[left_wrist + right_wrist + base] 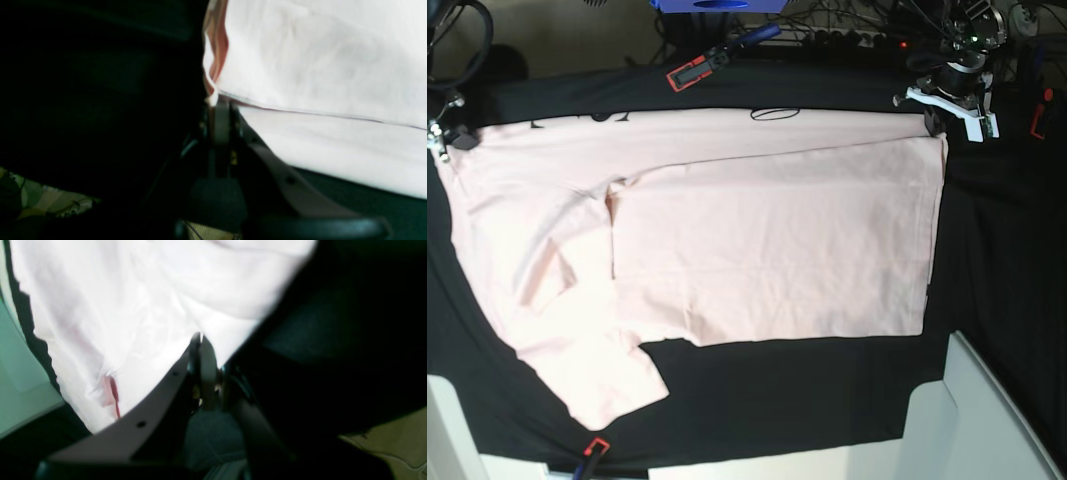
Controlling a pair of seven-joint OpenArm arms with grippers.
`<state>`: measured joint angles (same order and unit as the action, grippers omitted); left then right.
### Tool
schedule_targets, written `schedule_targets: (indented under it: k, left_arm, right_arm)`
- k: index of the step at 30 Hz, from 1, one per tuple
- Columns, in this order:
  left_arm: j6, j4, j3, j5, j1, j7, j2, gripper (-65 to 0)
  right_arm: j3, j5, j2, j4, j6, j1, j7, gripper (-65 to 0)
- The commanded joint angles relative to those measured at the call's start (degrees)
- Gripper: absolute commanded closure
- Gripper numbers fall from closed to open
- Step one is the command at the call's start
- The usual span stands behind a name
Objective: Fold the T-shirt properly
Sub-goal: 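Drag the folded edge away from the hem with both grippers, then open both grippers and release the folded edge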
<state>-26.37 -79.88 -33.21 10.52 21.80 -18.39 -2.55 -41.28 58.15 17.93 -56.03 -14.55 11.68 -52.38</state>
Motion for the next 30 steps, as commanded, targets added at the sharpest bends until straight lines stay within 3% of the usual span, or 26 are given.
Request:
schedule_targets:
  k: [1,24,27,30]
  left_arm:
    - [1.0,-1.0,-0.5,0.1,0.3,1.2,0.7,0.0]
    - [1.0,-1.2,-0.5,0.0,1.5,1.2,0.7,0.0]
    - [1.0,-1.2,-0.6,0.0,1.5,1.1,0.7,-2.5]
    - [1.1,-1.2,-2.0,0.0,1.5,1.1,0.6,-15.1]
  right_arm:
    - [-0.3,0.4,1.5,-0.9,-0.3,0.3,1.1,0.0]
    - [-0.5,0.6,1.5,-0.9,-0.4,1.4,1.0,-1.2]
    - [-0.6,0.6,1.2,-0.9,-0.4,1.4,0.2,-15.5]
    - [-3.3,0.8,-0.4,-0.9,-0.4,1.3,-2.2,-34.8]
